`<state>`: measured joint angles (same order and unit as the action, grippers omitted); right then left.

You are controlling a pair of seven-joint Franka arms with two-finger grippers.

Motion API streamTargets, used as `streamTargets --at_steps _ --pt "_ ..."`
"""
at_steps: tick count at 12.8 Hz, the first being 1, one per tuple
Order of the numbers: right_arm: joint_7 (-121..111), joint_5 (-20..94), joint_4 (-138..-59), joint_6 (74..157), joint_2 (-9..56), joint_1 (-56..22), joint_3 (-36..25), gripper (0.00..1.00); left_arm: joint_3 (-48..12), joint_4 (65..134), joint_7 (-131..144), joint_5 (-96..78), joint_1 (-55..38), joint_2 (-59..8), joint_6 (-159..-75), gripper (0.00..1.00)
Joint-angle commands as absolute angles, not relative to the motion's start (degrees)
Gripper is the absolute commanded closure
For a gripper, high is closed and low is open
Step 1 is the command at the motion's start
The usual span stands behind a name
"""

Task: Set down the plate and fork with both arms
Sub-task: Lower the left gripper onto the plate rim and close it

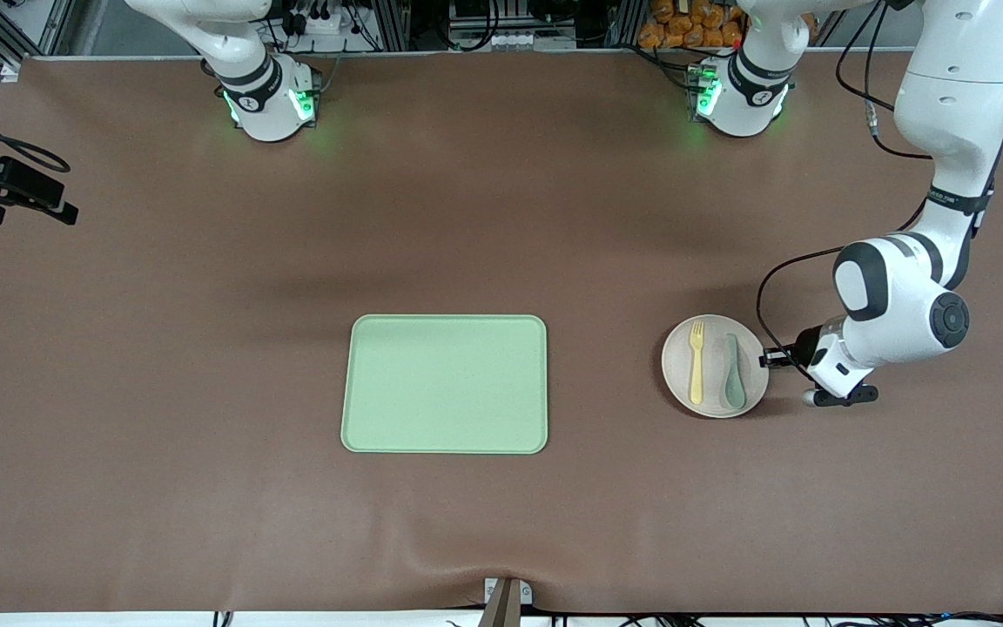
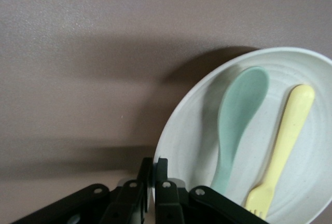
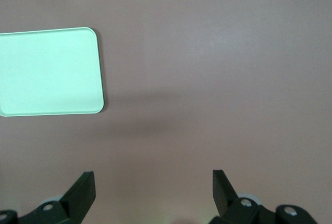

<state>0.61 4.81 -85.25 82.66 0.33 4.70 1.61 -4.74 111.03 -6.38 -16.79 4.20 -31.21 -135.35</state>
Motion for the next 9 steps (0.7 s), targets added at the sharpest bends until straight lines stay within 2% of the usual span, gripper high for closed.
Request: streamTargets --at_steps 1,2,6,9 --pt "0.44 5.80 -85.34 82.35 0.09 5.36 1.93 0.00 -4.75 110.39 -7.82 -17.84 3.96 -32.17 -135.79 0.97" --pt "0.44 5.80 -85.34 82.35 0.09 5.36 1.93 0.00 -4.75 110.39 -7.82 -17.93 3.87 -32.25 -135.70 1.00" --pt "0.44 5.80 -85.34 82.35 0.09 5.45 1.93 0.00 -4.92 109.69 -7.91 -17.84 4.04 -31.47 -134.74 1.00" --pt "0.44 5.80 -85.34 82.35 0.09 5.36 1.93 0.00 -5.54 105.05 -9.83 -17.84 4.66 -30.76 -127.56 1.00"
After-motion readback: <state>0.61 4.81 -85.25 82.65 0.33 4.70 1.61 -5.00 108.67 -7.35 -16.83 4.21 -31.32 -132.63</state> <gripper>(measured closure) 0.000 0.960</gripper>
